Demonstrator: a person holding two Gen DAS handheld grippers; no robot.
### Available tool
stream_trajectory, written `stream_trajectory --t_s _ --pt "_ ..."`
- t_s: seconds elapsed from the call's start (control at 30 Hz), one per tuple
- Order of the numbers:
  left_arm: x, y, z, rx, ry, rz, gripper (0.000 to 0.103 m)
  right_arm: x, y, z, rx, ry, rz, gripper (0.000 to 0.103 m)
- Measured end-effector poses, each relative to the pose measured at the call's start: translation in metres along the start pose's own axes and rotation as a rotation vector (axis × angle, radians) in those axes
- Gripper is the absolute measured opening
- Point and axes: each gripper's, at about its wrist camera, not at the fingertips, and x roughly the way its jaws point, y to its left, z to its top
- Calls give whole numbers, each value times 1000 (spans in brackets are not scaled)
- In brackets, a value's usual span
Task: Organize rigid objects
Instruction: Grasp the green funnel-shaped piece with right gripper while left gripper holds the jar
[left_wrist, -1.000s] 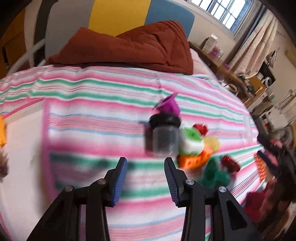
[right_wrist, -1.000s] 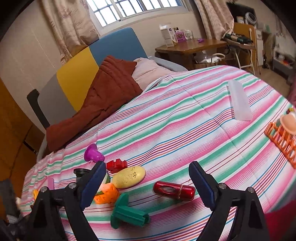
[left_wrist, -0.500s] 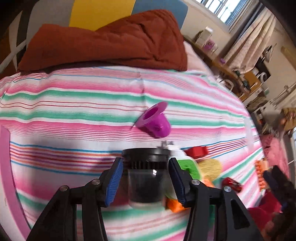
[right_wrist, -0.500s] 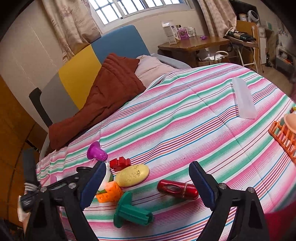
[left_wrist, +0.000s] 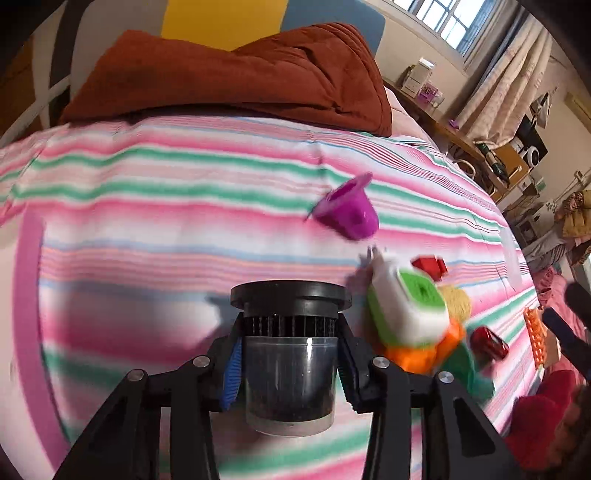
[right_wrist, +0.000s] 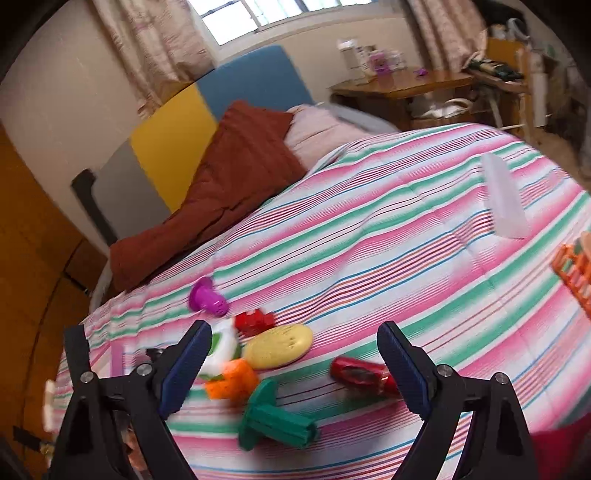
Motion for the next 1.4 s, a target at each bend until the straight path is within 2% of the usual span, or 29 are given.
stream_trajectory --t_s 0.1,0.23,0.37,0.5,0.63,0.7,0.73,0.77,0.87,1.0,1.23,1.4 --pt "-13 0 -25 20 -23 25 44 9 7 -4 -26 66 64 91" --pt "-23 -6 -48 59 -50 76 44 31 29 -19 -130 217 118 85" --pt "-31 -4 -61 62 -66 72 44 49 49 -38 -263 322 65 85" --pt "-35 -2 -71 69 -90 71 44 63 58 -52 -351 374 -12 85" --pt "-35 -4 -74 81 -103 80 43 73 62 -58 -402 407 -50 85" --pt "-35 -3 -75 85 -107 81 43 76 61 -61 -428 411 -81 81" --pt "-35 -3 -75 86 -108 81 43 79 60 -63 -440 415 -97 70" --pt "-35 -3 -75 88 -108 81 43 81 60 -64 -446 420 -110 64" --pt "-34 -3 -75 85 -114 76 43 83 62 -68 -482 422 -120 57" --pt "-35 -4 -76 97 -123 79 43 89 63 -74 -493 460 -113 57" --pt "-36 -9 -80 129 -141 109 43 91 55 -70 -450 462 -97 57" --pt "-42 -13 -87 142 -147 134 43 90 56 -73 -470 460 -100 59"
